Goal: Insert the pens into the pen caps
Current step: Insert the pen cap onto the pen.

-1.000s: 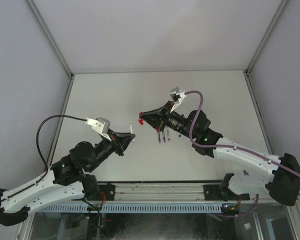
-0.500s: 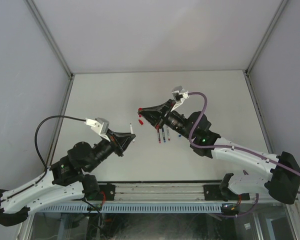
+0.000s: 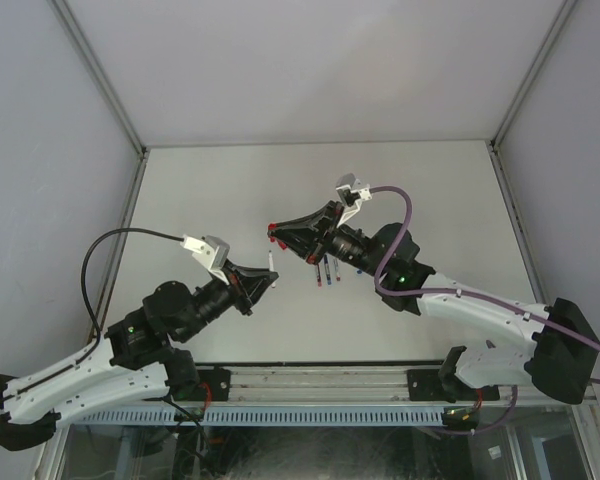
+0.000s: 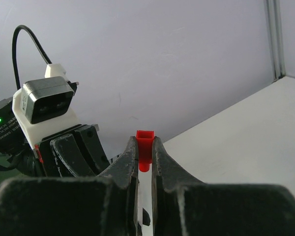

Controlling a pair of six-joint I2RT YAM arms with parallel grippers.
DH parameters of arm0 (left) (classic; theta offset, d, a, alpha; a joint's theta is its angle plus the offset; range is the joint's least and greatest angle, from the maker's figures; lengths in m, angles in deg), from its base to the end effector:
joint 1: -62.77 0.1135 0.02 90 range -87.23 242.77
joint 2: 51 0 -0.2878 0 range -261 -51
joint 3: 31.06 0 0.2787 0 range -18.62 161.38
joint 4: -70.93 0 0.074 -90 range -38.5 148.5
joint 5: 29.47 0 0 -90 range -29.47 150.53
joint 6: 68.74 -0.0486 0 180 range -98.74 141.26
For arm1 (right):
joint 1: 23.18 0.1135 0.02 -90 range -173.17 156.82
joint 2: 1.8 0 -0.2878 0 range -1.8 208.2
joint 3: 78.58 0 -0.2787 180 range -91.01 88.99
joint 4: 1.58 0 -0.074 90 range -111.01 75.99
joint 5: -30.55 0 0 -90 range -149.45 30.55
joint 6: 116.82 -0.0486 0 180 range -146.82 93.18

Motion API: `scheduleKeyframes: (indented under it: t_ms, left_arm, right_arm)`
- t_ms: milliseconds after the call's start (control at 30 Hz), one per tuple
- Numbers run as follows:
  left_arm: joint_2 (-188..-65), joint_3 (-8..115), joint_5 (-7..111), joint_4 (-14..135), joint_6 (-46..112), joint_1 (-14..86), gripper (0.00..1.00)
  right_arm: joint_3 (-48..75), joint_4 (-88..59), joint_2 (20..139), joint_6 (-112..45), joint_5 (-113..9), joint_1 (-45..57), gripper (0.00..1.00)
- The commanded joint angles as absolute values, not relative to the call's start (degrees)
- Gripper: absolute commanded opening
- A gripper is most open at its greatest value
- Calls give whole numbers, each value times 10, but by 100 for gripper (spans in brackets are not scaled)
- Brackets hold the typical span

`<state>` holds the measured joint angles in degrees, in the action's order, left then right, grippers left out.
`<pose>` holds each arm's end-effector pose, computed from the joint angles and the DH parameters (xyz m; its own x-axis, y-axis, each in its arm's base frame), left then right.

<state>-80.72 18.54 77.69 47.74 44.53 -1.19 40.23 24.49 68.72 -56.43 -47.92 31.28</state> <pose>0.0798 -0.1306 0.3440 -0.3114 -0.2226 -0.9239 0.6599 0.6490 -0.3788 0.1755 0.2624 0.3747 -0.3034 0.4082 -0.8610 -0.8726 0.2439 0.4231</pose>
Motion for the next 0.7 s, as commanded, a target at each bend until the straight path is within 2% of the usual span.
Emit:
scheduleKeyframes:
  t_ms: [0,667]
  left_arm:
    - [-807,182,767,508,431,-14,0]
    - [-806,186,773,502,429,-14,0]
  right_arm:
    - [388,291,687,-575,-448,310,0]
    - [388,270,694,-581,-419,308,0]
